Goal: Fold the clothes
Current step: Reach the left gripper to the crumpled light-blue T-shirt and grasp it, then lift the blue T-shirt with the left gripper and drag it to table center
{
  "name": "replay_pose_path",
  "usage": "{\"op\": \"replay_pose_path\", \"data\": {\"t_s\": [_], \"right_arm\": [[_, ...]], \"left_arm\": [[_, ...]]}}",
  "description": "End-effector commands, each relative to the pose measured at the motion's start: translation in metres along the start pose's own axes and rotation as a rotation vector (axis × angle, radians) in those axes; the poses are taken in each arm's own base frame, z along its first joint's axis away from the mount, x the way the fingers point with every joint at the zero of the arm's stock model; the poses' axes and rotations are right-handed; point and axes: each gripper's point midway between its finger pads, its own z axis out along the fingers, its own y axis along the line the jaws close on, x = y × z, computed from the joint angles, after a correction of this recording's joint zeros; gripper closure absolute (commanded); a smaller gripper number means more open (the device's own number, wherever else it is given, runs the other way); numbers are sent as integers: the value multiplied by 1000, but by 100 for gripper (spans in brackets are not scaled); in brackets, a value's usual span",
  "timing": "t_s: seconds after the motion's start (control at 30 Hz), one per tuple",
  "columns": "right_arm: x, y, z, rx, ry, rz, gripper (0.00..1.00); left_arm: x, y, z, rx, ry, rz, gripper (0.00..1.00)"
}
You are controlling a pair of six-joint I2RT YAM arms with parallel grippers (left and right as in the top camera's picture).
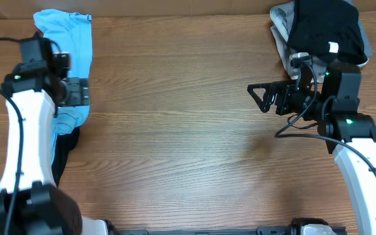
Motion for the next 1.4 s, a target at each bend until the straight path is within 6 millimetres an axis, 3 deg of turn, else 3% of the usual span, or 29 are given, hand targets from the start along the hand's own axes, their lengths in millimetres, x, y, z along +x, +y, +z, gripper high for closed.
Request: {"op": "replay_pose_path", "data": {"t_s": [0.0, 0.23, 0.5, 0.6, 0.67, 0.73, 0.8, 0.87, 0.9, 1.03, 1.13, 1.27, 1.37], "right_arm": [[-8, 5, -1, -25, -13, -23, 0], [-8, 5, 0, -24, -12, -23, 0], [-7, 5, 0, -23, -9, -20, 0], [-7, 4, 0, -23, -9, -20, 0], [-7, 4, 0, -22, -9, -20, 0], [-7, 2, 0, -11, -10, -20, 0], [-7, 1, 0, -5, -11, -20, 0], [-7, 1, 0, -5, -11, -20, 0], [-7, 1, 0, -5, -11, -20, 0], [-7, 1, 0, -5, -11, -20, 0], [-7, 1, 0, -5, -12, -20, 0], [-7, 1, 0, -5, -11, -19, 1], [-8, 1, 0, -5, -12, -20, 1]], "left_arm": [[6, 39, 28, -99, 69, -75, 12], [42, 54, 85, -86, 257, -80, 20], [58, 52, 123, -74, 341, -51, 22], [60, 51, 132, -72, 347, -50, 29], [58, 51, 134, -73, 340, -51, 37], [53, 51, 136, -72, 320, -56, 63], [50, 51, 137, -73, 307, -60, 81], [49, 51, 137, -75, 300, -69, 95], [48, 51, 137, -78, 297, -83, 96], [36, 54, 128, -86, 280, -156, 96], [15, 47, 105, -28, 265, -180, 96], [-24, 18, 55, 170, 210, -191, 96], [-53, -8, 5, 310, 150, -179, 96]]}}
